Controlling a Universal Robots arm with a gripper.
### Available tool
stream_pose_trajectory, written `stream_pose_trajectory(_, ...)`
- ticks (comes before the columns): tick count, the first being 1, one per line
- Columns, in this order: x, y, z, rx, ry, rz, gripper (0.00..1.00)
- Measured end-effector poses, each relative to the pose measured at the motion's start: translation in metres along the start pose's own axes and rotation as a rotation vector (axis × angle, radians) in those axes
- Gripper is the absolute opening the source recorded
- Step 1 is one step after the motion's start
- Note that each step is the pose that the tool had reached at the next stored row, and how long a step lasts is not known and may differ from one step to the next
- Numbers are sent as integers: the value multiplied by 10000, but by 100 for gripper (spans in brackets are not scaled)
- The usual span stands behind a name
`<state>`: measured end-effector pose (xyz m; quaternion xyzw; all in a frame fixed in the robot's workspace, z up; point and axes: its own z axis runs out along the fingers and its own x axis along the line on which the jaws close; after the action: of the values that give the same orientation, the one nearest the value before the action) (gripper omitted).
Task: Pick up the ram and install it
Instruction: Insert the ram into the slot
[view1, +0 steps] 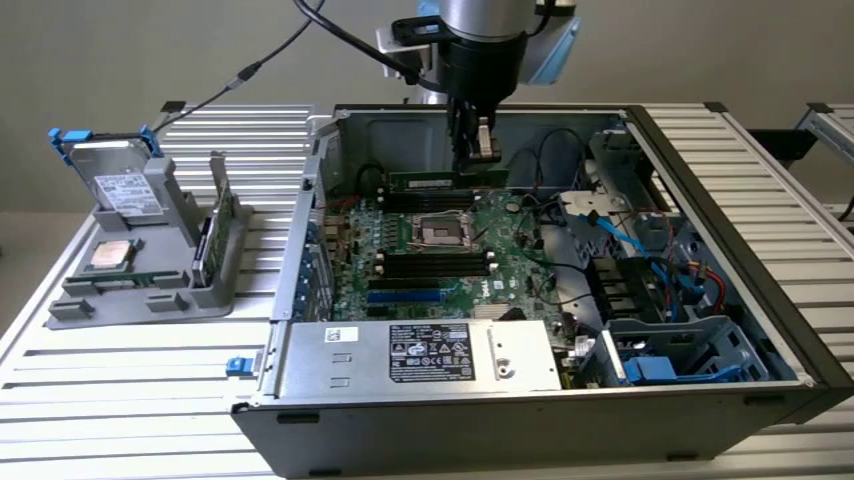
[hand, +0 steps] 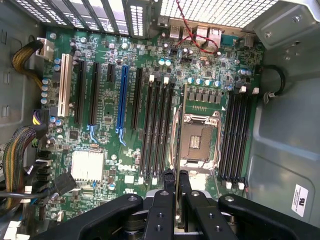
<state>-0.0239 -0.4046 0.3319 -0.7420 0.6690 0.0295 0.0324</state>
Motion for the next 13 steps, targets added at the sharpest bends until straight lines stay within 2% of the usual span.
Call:
stream_pose_trajectory(4,-5,23,73,2,1,1,14)
stream_pose_trajectory(8,-6,73,138,-15,39,3,14)
stream_pose_trajectory(13,-23,117,231,-15,53,35,14)
